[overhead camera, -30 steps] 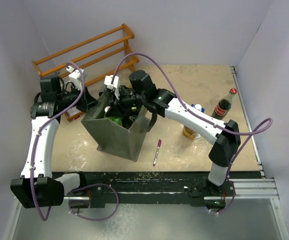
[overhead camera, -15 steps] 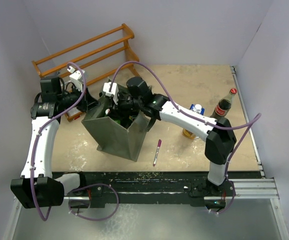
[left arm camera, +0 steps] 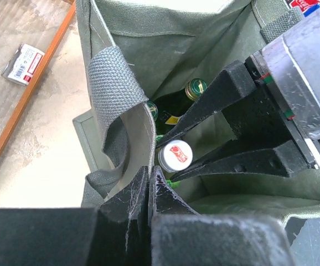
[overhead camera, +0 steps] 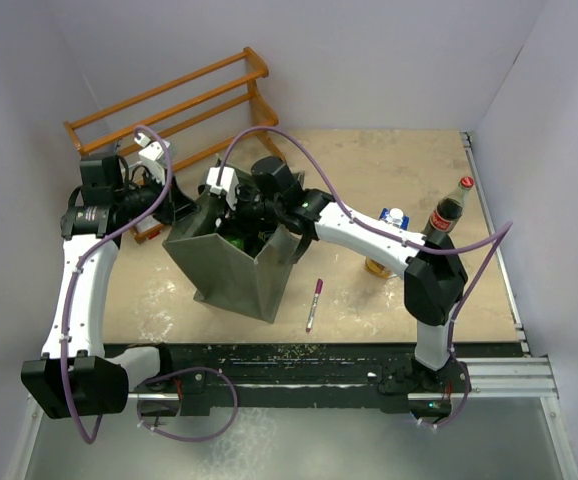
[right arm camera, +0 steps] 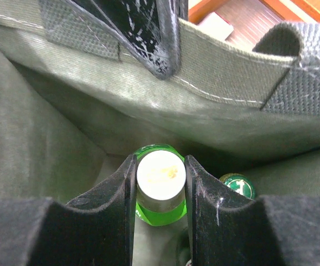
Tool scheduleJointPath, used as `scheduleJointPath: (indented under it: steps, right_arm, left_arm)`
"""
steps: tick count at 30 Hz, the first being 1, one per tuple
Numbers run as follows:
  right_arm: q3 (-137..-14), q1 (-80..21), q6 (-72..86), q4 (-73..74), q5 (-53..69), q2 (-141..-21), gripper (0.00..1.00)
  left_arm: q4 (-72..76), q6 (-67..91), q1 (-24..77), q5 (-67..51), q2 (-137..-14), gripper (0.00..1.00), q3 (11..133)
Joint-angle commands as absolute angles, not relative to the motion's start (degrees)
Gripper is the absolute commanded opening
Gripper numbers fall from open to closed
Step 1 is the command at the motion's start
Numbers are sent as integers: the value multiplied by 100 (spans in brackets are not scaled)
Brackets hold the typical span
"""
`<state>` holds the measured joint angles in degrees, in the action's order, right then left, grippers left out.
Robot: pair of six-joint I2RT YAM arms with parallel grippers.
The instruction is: Place the beverage into the canvas bag
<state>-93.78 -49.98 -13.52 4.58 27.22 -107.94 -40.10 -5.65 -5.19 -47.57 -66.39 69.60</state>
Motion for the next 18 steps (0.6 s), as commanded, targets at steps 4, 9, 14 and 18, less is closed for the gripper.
scheduleJointPath:
  steps: [4,9,14,18]
  right_arm:
    - [-9467,-4913,-1786,-78,2225,-10723,0]
    - [-9391,-4913,-1897,31,2329,-10799,0]
    - [-9226,-4913,-2034,138,2412,-10788,3]
    - [-9025,-4910,-2006,162,2435,-10741,11]
  left_arm:
    - [-4053,-737,-544,-4782,-6503,0,6942]
    - [-4082,-758,-544,-4775,-6478,0,6950]
    - [-4104,-755,-541,-4792,-6503,0,6967]
    - [-4113,-765,-543,-4780,-6497,0,6954]
